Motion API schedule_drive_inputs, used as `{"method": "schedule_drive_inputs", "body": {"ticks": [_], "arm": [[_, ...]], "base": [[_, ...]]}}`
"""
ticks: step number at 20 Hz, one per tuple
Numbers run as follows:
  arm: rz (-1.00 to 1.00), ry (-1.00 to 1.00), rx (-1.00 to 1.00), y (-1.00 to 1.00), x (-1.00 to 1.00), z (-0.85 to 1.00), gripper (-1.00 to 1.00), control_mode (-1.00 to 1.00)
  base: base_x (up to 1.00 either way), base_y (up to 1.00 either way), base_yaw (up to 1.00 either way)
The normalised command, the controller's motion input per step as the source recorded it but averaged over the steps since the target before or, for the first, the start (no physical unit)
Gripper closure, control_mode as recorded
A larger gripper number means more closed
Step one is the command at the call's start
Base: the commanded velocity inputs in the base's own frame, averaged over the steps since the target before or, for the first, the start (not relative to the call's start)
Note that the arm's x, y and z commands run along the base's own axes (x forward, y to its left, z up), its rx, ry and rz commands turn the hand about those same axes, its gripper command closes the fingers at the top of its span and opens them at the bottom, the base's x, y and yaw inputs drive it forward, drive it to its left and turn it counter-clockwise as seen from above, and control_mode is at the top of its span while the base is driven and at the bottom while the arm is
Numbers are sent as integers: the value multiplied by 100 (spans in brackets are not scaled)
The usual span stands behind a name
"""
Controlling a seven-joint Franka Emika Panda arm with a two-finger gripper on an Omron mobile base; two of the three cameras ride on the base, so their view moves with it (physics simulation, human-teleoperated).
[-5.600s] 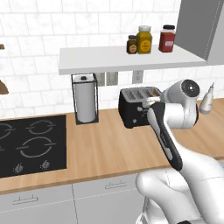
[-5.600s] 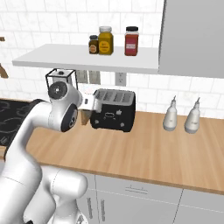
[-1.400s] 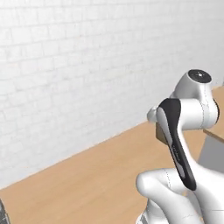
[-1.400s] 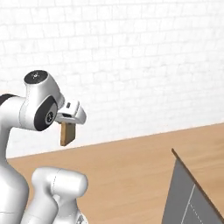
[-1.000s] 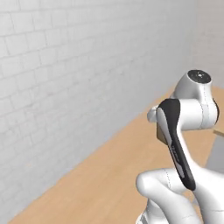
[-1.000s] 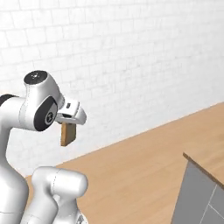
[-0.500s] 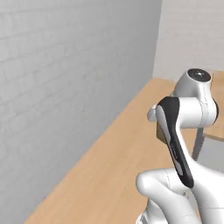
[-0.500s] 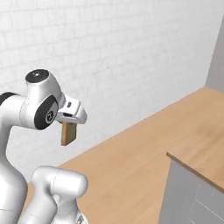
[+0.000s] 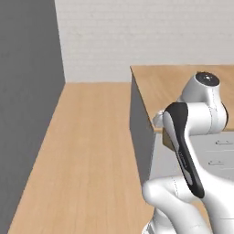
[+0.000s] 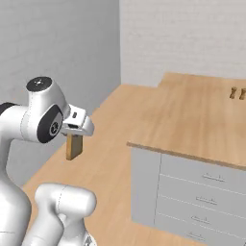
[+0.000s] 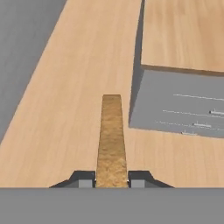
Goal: Start the toaster. Once the lever pops up, take the bread to the plate on the dining counter.
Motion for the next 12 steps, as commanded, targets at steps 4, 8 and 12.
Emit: {"method": "schedule_drive_inputs", "body": {"ticks": [4,8,12], "arm": [[0,0,0,0,0,0,100,100],[0,0,0,0,0,0,100,100],[0,0,0,0,0,0,100,100]], "base": [[38,100,-47],[40,100,-37],[59,100,-32]]}}
